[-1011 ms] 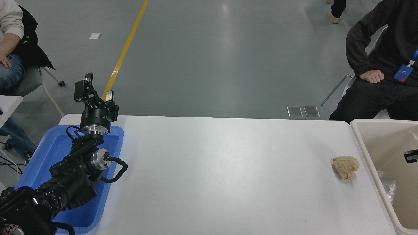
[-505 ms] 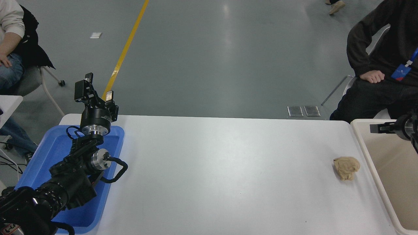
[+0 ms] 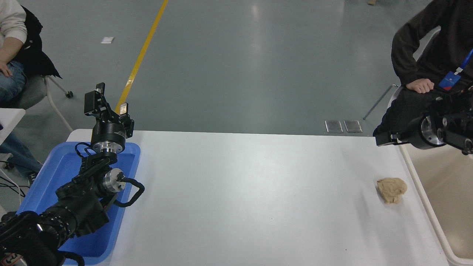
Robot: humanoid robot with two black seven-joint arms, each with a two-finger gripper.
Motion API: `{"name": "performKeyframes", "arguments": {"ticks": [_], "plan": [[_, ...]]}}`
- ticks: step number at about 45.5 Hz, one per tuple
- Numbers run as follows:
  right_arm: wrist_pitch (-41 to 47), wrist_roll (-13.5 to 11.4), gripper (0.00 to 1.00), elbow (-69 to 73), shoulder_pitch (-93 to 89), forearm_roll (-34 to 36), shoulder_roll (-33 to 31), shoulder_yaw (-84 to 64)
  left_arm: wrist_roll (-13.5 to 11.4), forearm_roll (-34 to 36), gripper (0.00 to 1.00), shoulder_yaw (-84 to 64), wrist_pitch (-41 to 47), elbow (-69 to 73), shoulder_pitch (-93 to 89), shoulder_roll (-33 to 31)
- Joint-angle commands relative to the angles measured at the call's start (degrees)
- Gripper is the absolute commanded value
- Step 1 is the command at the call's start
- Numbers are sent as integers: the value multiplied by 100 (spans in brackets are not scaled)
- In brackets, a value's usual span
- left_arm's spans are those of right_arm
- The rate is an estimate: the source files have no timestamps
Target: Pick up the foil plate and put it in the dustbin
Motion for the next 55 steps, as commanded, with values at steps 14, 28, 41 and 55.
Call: {"name": "performKeyframes", "arguments": {"ticks": [14,28,41,55], "plan": [[1734,-28,100,2544,2127,990,116,-64,0,0,100,0,0,0,5,0],[2385,-28,100,2684,2953,1254,-164,-116,0,0,100,9,0,0,5,0],[1911,-28,100,2966,3332,1694,-113,-301,0,0,100,9,0,0,5,0],[1770,-28,100,2913,3350,1711,213,-644,0,0,100,9,0,0,5,0]]}}
